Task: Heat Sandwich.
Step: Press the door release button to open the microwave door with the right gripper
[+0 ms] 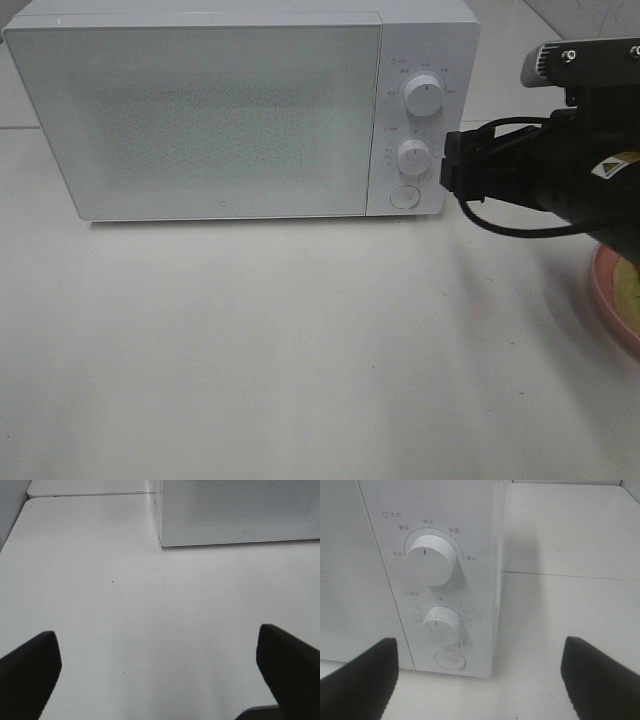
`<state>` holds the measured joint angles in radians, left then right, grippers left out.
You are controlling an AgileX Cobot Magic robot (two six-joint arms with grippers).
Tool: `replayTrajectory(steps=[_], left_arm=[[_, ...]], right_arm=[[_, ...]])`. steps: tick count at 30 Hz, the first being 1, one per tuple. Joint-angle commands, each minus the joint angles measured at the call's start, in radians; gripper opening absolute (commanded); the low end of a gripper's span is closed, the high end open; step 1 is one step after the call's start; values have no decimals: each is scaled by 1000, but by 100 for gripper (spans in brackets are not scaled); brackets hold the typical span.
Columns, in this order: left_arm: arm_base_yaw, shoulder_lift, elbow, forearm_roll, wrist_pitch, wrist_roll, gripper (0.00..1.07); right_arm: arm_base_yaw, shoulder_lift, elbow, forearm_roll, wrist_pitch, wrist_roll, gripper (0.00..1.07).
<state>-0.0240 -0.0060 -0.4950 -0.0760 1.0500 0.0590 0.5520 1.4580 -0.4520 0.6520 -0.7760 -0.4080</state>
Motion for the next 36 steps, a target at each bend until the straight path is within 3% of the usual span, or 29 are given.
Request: replayTrajectory(steps=[1, 12, 29, 36], left_arm=[[-4, -20, 4, -8, -14, -2, 100], [-4, -20, 4, -8, -14, -2, 100], [-4, -20, 4, -4, -14, -2, 100], [-4, -20, 4, -4, -14, -2, 100]], right_arm=[[74, 41, 1, 111, -101, -36, 84], [274, 199, -1, 383, -238, -36, 82], [301, 237, -1, 394, -233, 79, 77], [301, 237, -1, 388, -229, 427, 75]])
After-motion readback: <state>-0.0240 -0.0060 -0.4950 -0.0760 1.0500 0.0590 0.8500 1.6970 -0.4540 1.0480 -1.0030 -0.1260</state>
